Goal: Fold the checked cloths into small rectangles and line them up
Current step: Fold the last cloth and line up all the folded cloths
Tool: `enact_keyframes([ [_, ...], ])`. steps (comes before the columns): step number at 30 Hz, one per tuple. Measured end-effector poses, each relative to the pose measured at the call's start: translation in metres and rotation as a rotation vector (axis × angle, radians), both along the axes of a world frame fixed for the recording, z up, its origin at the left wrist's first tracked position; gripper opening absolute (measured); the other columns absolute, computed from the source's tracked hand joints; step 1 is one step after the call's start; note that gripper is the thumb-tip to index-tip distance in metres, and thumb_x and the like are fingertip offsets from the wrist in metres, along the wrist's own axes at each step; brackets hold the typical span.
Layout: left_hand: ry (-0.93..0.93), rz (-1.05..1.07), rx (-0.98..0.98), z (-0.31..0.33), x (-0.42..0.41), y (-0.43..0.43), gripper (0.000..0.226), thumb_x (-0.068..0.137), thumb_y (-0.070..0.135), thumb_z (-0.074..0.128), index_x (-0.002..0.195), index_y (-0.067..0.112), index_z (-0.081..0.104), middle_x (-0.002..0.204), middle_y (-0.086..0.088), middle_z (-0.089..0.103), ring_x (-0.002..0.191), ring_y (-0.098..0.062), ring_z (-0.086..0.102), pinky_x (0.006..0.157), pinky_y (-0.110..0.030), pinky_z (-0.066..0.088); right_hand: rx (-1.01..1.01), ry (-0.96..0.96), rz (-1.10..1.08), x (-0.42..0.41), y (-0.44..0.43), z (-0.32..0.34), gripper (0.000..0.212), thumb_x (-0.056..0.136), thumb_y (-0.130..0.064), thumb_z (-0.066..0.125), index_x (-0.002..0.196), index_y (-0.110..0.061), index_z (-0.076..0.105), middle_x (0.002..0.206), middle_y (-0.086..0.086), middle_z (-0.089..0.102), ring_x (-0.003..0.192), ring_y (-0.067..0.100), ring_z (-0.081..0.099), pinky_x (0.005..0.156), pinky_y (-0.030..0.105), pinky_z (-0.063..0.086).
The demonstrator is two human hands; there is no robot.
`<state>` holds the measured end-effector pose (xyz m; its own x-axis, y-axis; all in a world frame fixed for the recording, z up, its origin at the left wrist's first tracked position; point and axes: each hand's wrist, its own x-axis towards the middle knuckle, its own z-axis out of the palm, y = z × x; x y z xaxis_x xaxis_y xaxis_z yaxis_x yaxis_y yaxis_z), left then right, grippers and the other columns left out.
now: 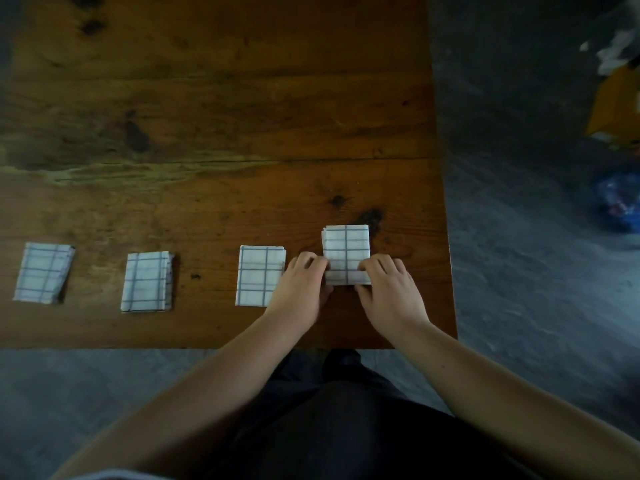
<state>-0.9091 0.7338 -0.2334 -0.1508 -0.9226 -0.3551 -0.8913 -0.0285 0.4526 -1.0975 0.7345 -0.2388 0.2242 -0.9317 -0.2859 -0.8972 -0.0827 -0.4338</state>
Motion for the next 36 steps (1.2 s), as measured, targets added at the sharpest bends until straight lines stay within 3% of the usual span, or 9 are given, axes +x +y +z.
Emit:
enact_keyframes([
  [7, 0.007, 0.108, -0.002, 0.016, 0.066, 0.022, 0.044, 0.094, 0.017, 0.064, 0.136, 0.020, 0.051, 0.135, -0.001, 0.051, 0.125, -0.017, 0.049, 0.100, -0.035, 0.049, 0.031, -0.050, 0.119, 0.062, 0.014, 0.016, 0.032, 0.100, -0.034, 0.055, 0.131, -0.029, 0.051, 0.131, -0.009, 0.053, 0.122, 0.014, 0.045, 0.105, 0.034, 0.042],
  [14, -0.012, 0.106, 0.112, 0.003, 0.144, 0.033, 0.044, 0.093, 0.028, 0.069, 0.133, 0.029, 0.051, 0.135, 0.002, 0.046, 0.128, -0.018, 0.046, 0.100, -0.033, 0.044, 0.088, 0.004, 0.165, 0.136, 0.025, 0.010, 0.040, 0.099, -0.033, 0.056, 0.138, -0.030, 0.048, 0.136, -0.008, 0.052, 0.125, 0.015, 0.045, 0.106, 0.035, 0.043],
  [21, -0.020, -0.093, 0.144, -0.002, 0.160, 0.025, 0.053, 0.095, 0.020, 0.063, 0.143, 0.026, 0.043, 0.141, -0.001, 0.041, 0.130, -0.020, 0.043, 0.101, -0.037, 0.047, 0.109, 0.103, 0.089, 0.162, 0.028, 0.003, 0.039, 0.097, -0.028, 0.058, 0.135, -0.030, 0.048, 0.133, -0.004, 0.050, 0.121, 0.016, 0.045, 0.102, 0.034, 0.044],
  [29, -0.058, -0.089, 0.078, -0.004, 0.178, 0.000, 0.053, 0.095, 0.025, 0.064, 0.144, 0.026, 0.042, 0.141, -0.001, 0.043, 0.129, -0.021, 0.043, 0.102, -0.037, 0.044, 0.078, 0.145, 0.079, 0.179, 0.004, 0.004, 0.039, 0.098, -0.024, 0.058, 0.136, -0.027, 0.050, 0.135, -0.002, 0.051, 0.121, 0.017, 0.047, 0.100, 0.035, 0.046],
  [36, -0.063, -0.147, 0.081, -0.004, 0.182, -0.003, 0.061, 0.093, 0.010, 0.062, 0.148, 0.024, 0.039, 0.146, 0.000, 0.040, 0.132, -0.020, 0.040, 0.107, -0.038, 0.042, 0.067, 0.157, 0.087, 0.181, 0.002, 0.002, 0.035, 0.099, -0.025, 0.056, 0.134, -0.027, 0.051, 0.132, -0.003, 0.051, 0.118, 0.016, 0.048, 0.098, 0.034, 0.047],
])
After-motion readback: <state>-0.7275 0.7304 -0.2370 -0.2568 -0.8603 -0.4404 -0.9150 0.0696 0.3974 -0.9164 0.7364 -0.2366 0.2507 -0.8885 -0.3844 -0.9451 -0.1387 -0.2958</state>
